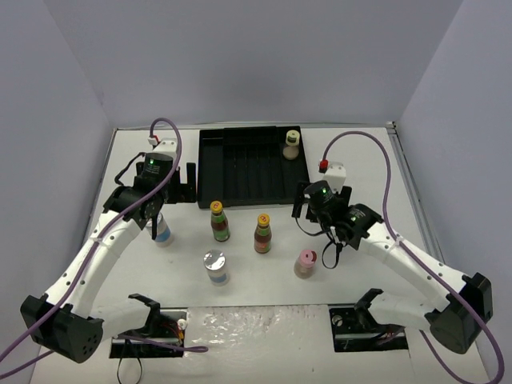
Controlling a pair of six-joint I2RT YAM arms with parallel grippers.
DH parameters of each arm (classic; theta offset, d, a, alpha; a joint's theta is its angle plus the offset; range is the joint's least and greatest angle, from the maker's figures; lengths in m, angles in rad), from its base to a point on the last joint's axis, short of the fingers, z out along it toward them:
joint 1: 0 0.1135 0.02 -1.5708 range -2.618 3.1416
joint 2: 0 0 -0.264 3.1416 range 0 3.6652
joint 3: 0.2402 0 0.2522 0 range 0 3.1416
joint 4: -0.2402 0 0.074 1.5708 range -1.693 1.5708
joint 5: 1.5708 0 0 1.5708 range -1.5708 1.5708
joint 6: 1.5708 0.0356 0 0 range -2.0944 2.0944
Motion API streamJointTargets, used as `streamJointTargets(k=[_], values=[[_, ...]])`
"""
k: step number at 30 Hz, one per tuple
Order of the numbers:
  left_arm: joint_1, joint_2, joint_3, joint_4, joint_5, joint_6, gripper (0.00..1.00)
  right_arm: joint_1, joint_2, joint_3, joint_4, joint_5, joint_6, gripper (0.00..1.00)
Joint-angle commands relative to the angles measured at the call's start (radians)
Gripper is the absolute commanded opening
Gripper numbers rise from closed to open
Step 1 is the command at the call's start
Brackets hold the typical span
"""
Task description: Organize the condiment bottles
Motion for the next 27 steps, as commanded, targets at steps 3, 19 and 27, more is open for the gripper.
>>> streamJointTargets(k=[3, 19, 27], values=[[0.006, -0.012, 0.022, 0.053, -0.017, -0.009, 0.97, 0.108, -0.080, -0.051, -0.054, 0.061, 0.127, 0.89], [0.006, -0.010, 0.025, 0.048, -0.013, -0.010, 0.97, 0.292, -0.078, -0.143, -0.217, 0.137, 0.365, 0.84], [0.007, -0.011, 0.027, 0.047, -0.011, -0.010, 0.97, 0.373, -0.078, -0.191, -0.222, 0.140, 0.457, 0.83]])
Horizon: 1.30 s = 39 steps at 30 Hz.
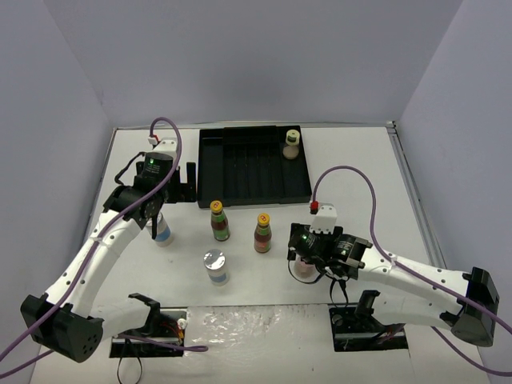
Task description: Organize the condiment bottles
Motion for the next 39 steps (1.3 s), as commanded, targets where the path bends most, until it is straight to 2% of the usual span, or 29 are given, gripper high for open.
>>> streamJointTargets(k=[1, 9, 19, 21, 25, 28, 35, 36, 39], values=[[0.008, -0.011, 0.027, 0.047, -0.011, -0.009, 0.97, 0.049, 0.003, -0.015, -0.018, 0.062, 0.103, 0.83], [0.006, -0.013, 0.027, 0.045, -0.010, -0.008, 0.97, 0.139, 0.017, -0.049, -0.036, 0.099, 0.211, 0.80], [0.008, -0.012, 0.027, 0.045, -0.010, -0.007, 0.97, 0.146, 0.018, -0.077, -0.045, 0.165, 0.301, 0.76], [0.007, -0.012, 0.026, 0.045, -0.011, -0.009, 0.97, 0.147, 0.014, -0.078, -0.046, 0.172, 0.303, 0.72], [0.006, -0.009, 0.027, 0.044, -0.011, -0.007, 0.97, 0.146, 0.013, -0.077, -0.047, 0.172, 0.303, 0.62], [0.006, -0.009, 0.027, 0.044, -0.013, -0.008, 0.97, 0.146, 0.012, -0.078, -0.047, 0.167, 0.298, 0.47], [0.006, -0.006, 0.026, 0.045, -0.015, -0.007, 0.97, 0.153, 0.001, -0.075, -0.047, 0.160, 0.291, 0.04], [0.007, -0.006, 0.027, 0.045, -0.015, -0.007, 0.97, 0.153, 0.000, -0.073, -0.046, 0.161, 0.289, 0.01], [0.006, -0.006, 0.025, 0.045, -0.014, -0.007, 0.97, 0.154, -0.002, -0.038, -0.048, 0.183, 0.274, 0.00]])
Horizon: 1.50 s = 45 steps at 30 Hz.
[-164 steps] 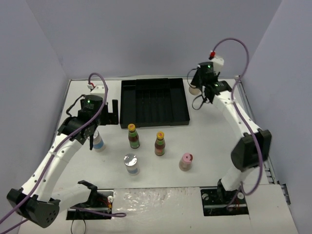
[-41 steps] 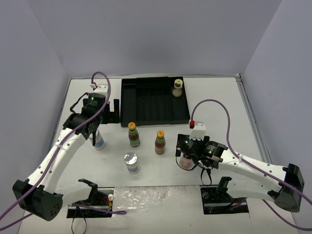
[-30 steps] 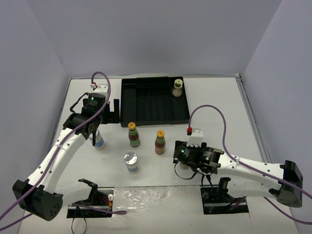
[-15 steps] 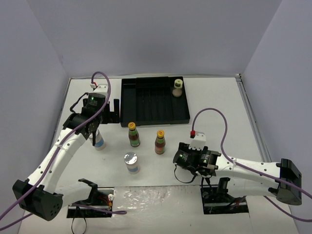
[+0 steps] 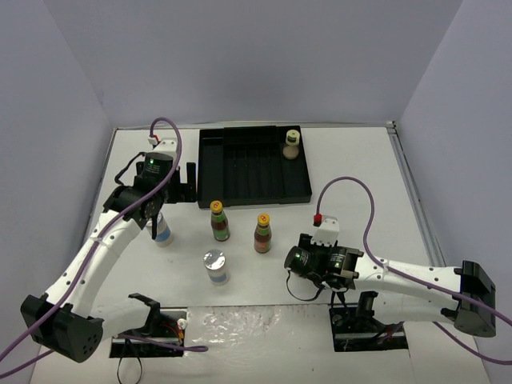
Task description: Organize the condiment bottles
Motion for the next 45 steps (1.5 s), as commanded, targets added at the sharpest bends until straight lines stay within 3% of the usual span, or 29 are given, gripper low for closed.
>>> streamJointTargets(k=[1, 7, 12, 17, 21, 31, 37, 45], values=[[0.006, -0.006, 0.025, 0.046, -0.016, -0.006, 0.97, 0.011, -0.015, 0.060, -0.021, 0.080, 0.005, 0.00], [0.007, -0.006, 0.025, 0.044, -0.017, -0.006, 0.97, -0.027, 0.043, 0.259, -0.069, 0.218, -0.073, 0.00], [0.009, -0.006, 0.023, 0.046, -0.017, -0.006, 0.97, -0.202, 0.144, 0.444, -0.019, 0.236, -0.286, 0.00], [0.009, -0.004, 0.021, 0.053, -0.017, -0.010, 0.97, -0.415, 0.241, 0.602, 0.151, 0.118, -0.521, 0.00], [0.020, 0.002, 0.021, 0.063, -0.007, -0.017, 0.97, -0.515, 0.370, 0.719, 0.275, 0.033, -0.651, 0.00], [0.027, -0.005, 0.000, 0.093, -0.011, -0.013, 0.97, -0.661, 0.736, 1.013, 0.349, -0.118, -0.732, 0.00], [0.027, -0.014, -0.005, 0.098, -0.014, -0.011, 0.97, -0.688, 0.826, 1.058, 0.349, -0.148, -0.746, 0.00], [0.027, -0.012, -0.004, 0.098, -0.014, -0.011, 0.97, -0.701, 0.874, 0.981, 0.392, -0.180, -0.748, 0.00]])
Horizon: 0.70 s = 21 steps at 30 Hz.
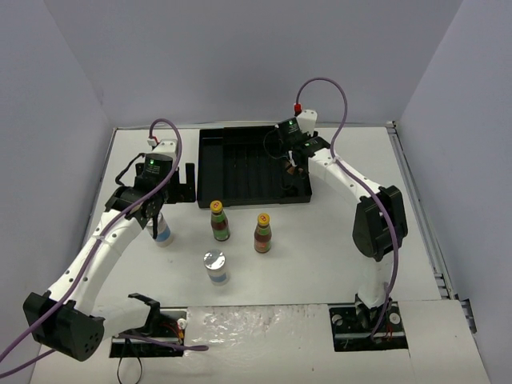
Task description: Organize the condiment bottles
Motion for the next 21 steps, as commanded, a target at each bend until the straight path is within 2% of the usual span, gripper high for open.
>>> streamJointTargets(k=[1, 7, 16, 19, 21], values=[[0.008, -0.021, 0.027, 0.066, -0.014, -0.011, 0.97, -0.006, 0.012, -0.034, 0.096, -0.013, -0.010, 0.00], [0.008, -0.024, 0.023, 0.070, -0.011, -0.011, 0.97, -0.010, 0.029, -0.138, 0.197, -0.010, 0.014, 0.00], [0.008, -0.029, 0.023, 0.072, -0.007, -0.011, 0.97, -0.014, 0.075, -0.160, 0.218, -0.006, 0.008, 0.01], [0.008, -0.030, 0.021, 0.072, -0.006, -0.009, 0.97, -0.013, 0.079, -0.164, 0.217, -0.006, 0.006, 0.15], [0.008, -0.031, 0.021, 0.071, -0.006, -0.009, 0.97, -0.014, 0.073, -0.164, 0.206, 0.003, 0.010, 0.30]])
